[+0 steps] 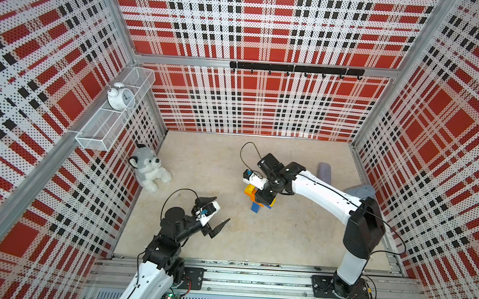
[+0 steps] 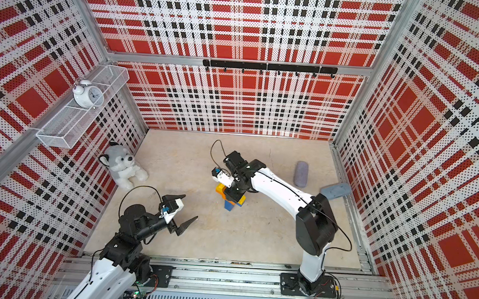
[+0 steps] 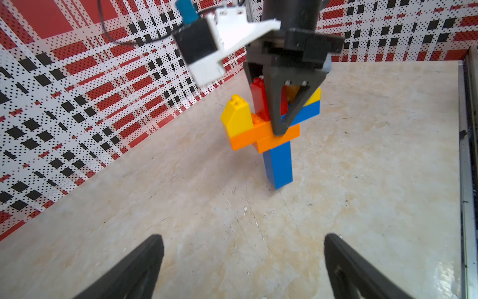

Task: Assemble a fork with lego
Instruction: Pick up the lego brick from the center of the board, then place the lego brick at the center of the board.

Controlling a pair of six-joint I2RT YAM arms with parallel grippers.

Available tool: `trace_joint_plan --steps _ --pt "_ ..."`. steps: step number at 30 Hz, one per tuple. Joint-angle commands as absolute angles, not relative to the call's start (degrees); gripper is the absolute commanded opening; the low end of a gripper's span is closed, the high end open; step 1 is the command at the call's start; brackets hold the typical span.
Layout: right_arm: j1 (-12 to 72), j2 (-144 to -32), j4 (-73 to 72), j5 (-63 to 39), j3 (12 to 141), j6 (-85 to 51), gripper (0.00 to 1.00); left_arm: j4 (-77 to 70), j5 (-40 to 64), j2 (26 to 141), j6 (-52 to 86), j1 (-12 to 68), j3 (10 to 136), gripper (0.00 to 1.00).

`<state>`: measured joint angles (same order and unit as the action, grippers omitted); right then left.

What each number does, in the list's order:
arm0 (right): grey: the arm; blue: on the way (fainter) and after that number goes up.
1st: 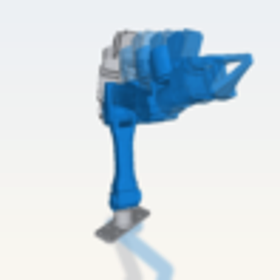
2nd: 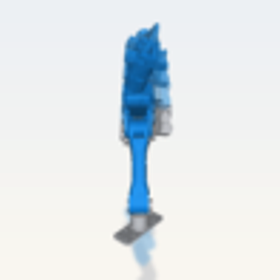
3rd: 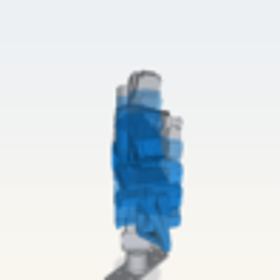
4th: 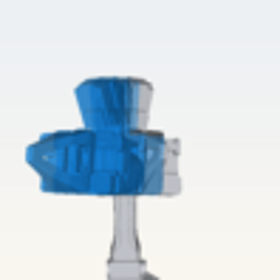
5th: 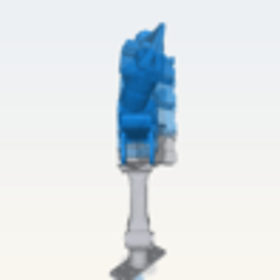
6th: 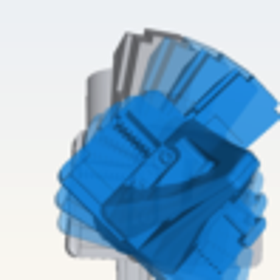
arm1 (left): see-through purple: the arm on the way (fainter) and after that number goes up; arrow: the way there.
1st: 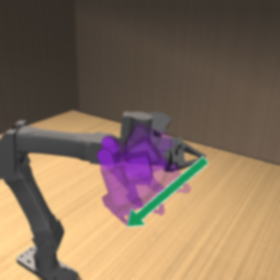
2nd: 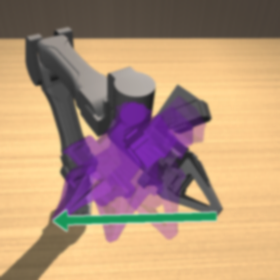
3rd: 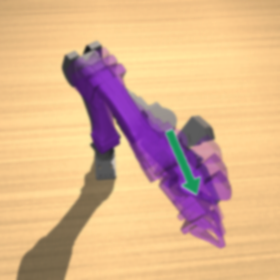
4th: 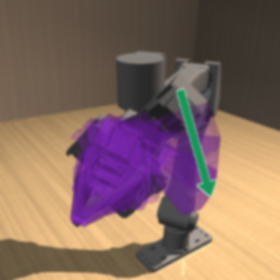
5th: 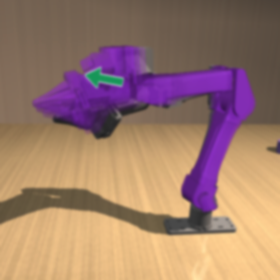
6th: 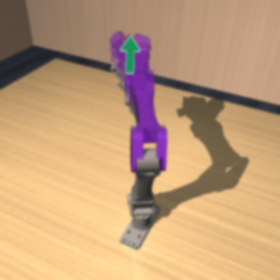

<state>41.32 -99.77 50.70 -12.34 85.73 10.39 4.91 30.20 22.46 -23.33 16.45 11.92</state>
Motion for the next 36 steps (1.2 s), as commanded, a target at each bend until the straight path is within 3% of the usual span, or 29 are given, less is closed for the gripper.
trace_joint_plan --steps 1,8,15,19,32,36 --pt "36.78 -92.68 41.16 -21.32 79.44 3.42 0.32 2.65 30.97 23.58 -21.89 16.96 14.61 0.98" --pt "26.59 -82.61 17.16 -36.97 60.08 -15.02 0.32 1.53 31.55 27.81 -21.67 18.16 16.05 0.98" --pt "24.04 -80.11 -3.06 -41.84 46.15 -32.84 0.33 -0.38 30.33 31.93 -21.62 20.51 17.03 0.98" --pt "23.9 -81.9 -16.75 -42.02 39.65 -43.53 0.32 -1.2 29.06 33.39 -21.53 22.29 16.99 0.98" --pt "24.89 -93.89 -38.28 -41.22 34.14 -58.32 0.33 -1.86 28.14 34.48 -21.76 23.9 16.37 0.98" --pt "25.4 -97.64 -43.17 -41.24 33.97 -61.38 0.39 -1.87 28.09 34.43 -21.71 23.99 16.24 0.98"
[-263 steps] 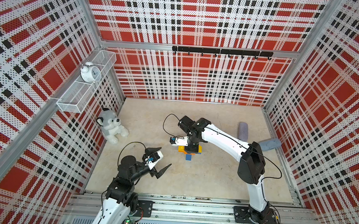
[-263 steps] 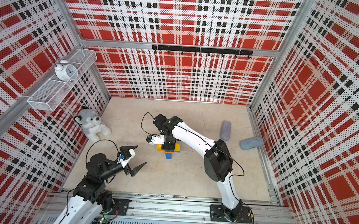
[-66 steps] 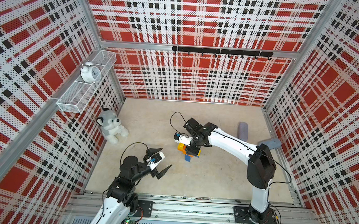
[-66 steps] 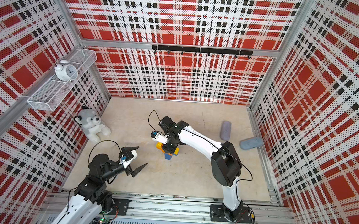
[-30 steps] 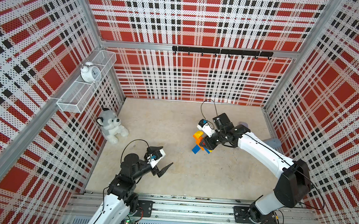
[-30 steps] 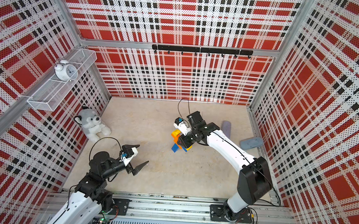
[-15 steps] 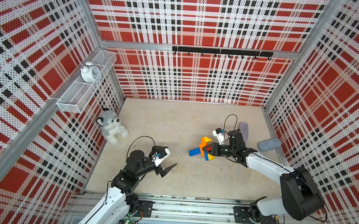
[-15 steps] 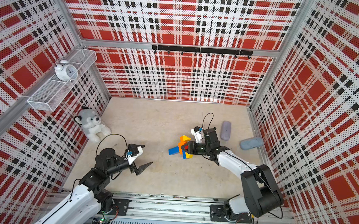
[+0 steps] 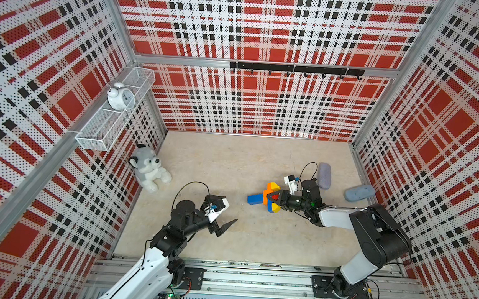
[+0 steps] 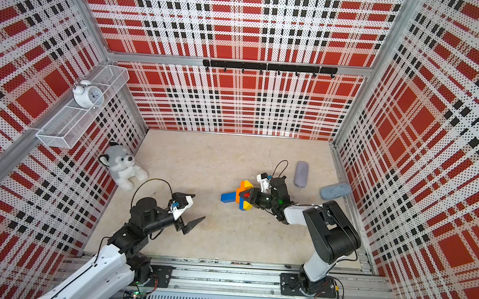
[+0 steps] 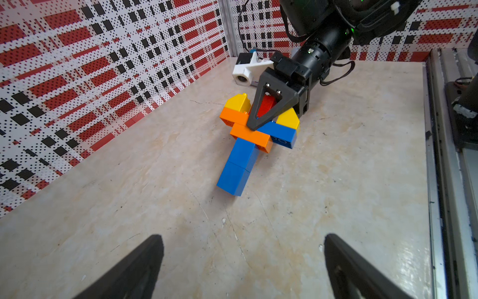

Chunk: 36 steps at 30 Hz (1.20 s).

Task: Assemble a fork with lego
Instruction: Place the lego brick at the center of the board.

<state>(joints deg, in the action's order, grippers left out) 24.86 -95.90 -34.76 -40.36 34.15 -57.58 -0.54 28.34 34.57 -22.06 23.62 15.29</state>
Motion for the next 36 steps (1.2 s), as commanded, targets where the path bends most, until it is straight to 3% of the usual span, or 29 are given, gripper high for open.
trace_joint_plan --steps 1,7,13,17,29,36 --pt "25.63 -98.41 -44.47 -41.28 33.77 -62.1 0.4 -1.75 28.04 34.39 -21.71 24.08 16.26 0.98" --pt "26.23 -101.62 -48.05 -40.37 32.9 -63.77 0.49 -1.09 27.43 34.37 -21.85 24.18 16.22 0.98" --pt "26.23 -101.52 -45.94 -37.16 31.24 -63.03 0.67 -0.43 27.42 34.38 -22.14 24.39 16.5 0.98" --pt "26.23 -101.36 -44.48 -35.25 29.86 -63.06 0.75 0.0 27.17 34.48 -22.71 24.51 16.83 0.98" --pt "22.71 -93.83 -33.61 -28.01 24.43 -58.41 0.99 0.92 26.99 34.98 -23.28 24.72 17.21 0.98" --pt "20.24 -86.89 -18.59 -21.8 24.15 -52.65 1.0 1.35 26.59 35.42 -23.99 24.86 17.32 0.98"
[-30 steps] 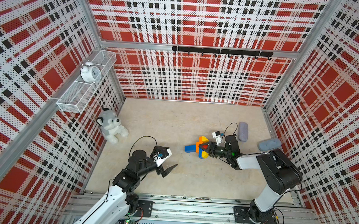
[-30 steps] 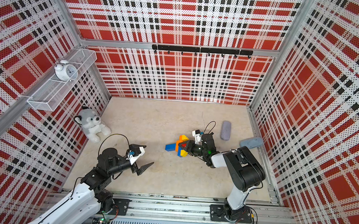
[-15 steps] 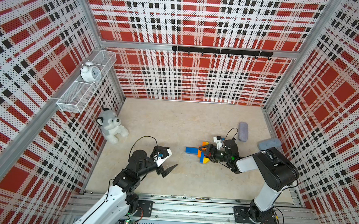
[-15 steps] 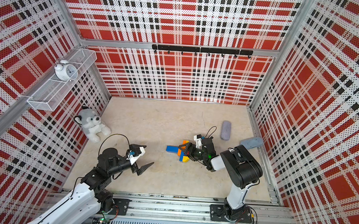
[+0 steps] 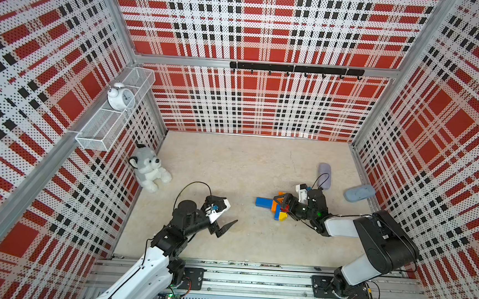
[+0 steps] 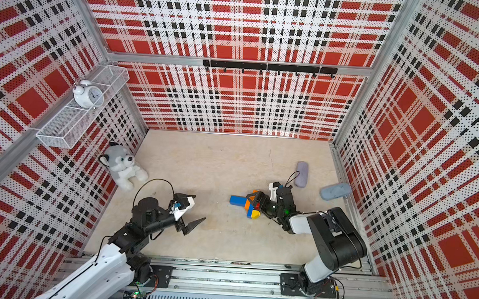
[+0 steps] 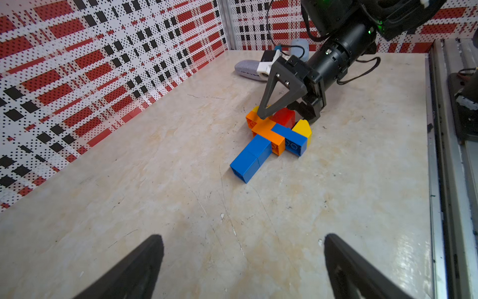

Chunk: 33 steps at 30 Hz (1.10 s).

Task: Assemble a fork with lego
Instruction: Place the lego brick at the center of the board, then reset both arms

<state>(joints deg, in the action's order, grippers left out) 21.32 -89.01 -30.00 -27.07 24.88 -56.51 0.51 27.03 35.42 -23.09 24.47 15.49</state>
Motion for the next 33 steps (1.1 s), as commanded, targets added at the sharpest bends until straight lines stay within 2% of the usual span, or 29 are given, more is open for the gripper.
trace_joint_plan --steps 1,10,15,20,23,25,29,33 --pt "20.04 -86.26 -16.37 -20.77 24.47 -51.78 1.0 1.25 26.47 35.51 -23.99 24.83 17.38 0.98" --pt "16.16 -79.89 -4.49 -15.66 25.2 -46.65 1.0 1.43 25.67 35.78 -24.85 24.82 17.75 0.98" --pt "13.5 -67.92 3.88 -10.97 27.86 -40.38 1.0 -6.75 21.25 34.53 -18.0 24.84 15.81 0.98" --pt "8.77 -54.97 11.02 -4.0 33.14 -31.3 1.0 -26.54 -0.18 33.96 1.08 24.65 11.01 0.98" --pt "7.07 -51.71 12.85 2.52 35.83 -25.93 1.0 -30.3 -14.32 34.66 9.21 24.47 9.91 0.98" --pt "6.64 -51.06 11.78 7.79 35.93 -22.39 1.0 -30.41 -20.37 35.3 9.53 24.1 9.76 0.98" --pt "6.31 -52.68 1.55 19.98 30.64 -15.41 1.0 -28.92 -32.36 38.43 7.98 23.01 11.04 0.98" --pt "5.9 -56.33 -17.34 24.32 22.05 -8.62 1.0 -29.97 -35.39 43.09 5.82 19.6 10.88 0.98"
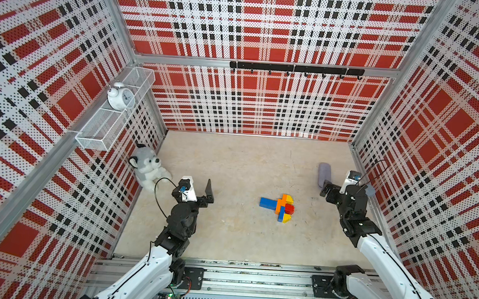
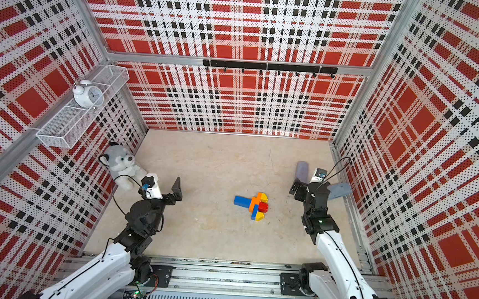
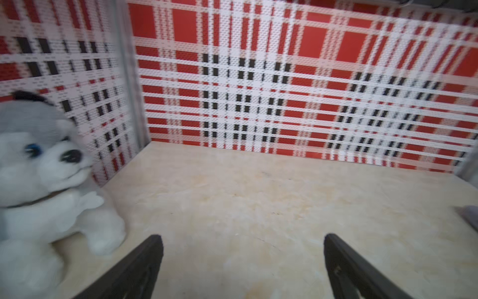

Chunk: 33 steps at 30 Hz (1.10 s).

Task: Assemble a fork with lego
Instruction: Reset both arms

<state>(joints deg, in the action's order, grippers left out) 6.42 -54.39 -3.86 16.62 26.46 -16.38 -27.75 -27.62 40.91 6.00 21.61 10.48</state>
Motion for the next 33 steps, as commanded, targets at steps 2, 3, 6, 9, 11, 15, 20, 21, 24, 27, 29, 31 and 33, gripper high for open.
trace_joint_plan --steps 2,3,6,9,11,15,20,21,24,27,29,31,33 --pt "5.85 -58.91 -28.58 23.29 17.64 -7.17 1.0 -32.31 -34.3 45.49 5.49 17.44 9.74 0.98" --pt "5.76 -60.36 -33.7 22.49 15.85 -6.84 1.0 -33.76 -33.89 46.33 5.3 16.58 8.94 0.98" --pt "5.79 -67.73 -51.04 18.77 11.84 -5.19 1.0 -40.05 -32.9 48.35 3.97 14.62 5.75 0.98" --pt "5.72 -78.05 -62.65 15.85 12.36 -1.98 1.0 -43.5 -30.53 50.3 2.12 11.11 3.61 0.98" --pt "5.59 -81.25 -64.13 13.65 13.98 -1.16 1.0 -46.7 -29.11 52.22 1.18 9.66 2.81 0.99" --pt "5.36 -91.27 -75.31 12.57 13.43 -0.26 1.0 -54.11 -24.03 57.27 -0.21 7.36 2.72 0.98" --pt "2.71 -89.49 -64.27 11.33 16.94 -4.12 1.0 -66.22 -18.5 68.42 -2.57 5.81 4.75 0.98" --pt "2.32 -89.02 -63.7 9.8 17.06 -4.5 1.0 -69.41 -16.78 71.46 -3.07 5.73 5.49 0.98" --pt "2.37 -89.44 -64.84 9.9 16.71 -4.37 1.0 -76.57 -13.38 79.44 -2.39 5.3 7.45 0.99" --pt "2.35 -89.94 -66.45 9.94 16.42 -4.0 1.0 -87.33 -12.82 88.55 -1.8 4.25 6.17 0.98" --pt "2.34 -89.92 -66.7 9.86 16.44 -3.92 1.0 -95.82 -12.51 92.1 -1.64 3.84 5.37 0.98" --pt "2.37 -89.78 -66.07 9.89 16.47 -3.88 1.0 -87.23 -12.13 89.36 0.23 2.54 7.57 0.98" --pt "2.35 -89.85 -66.43 9.74 16.46 -3.84 1.0 -83.95 -11.1 90.66 1.95 0.85 10.52 0.98"
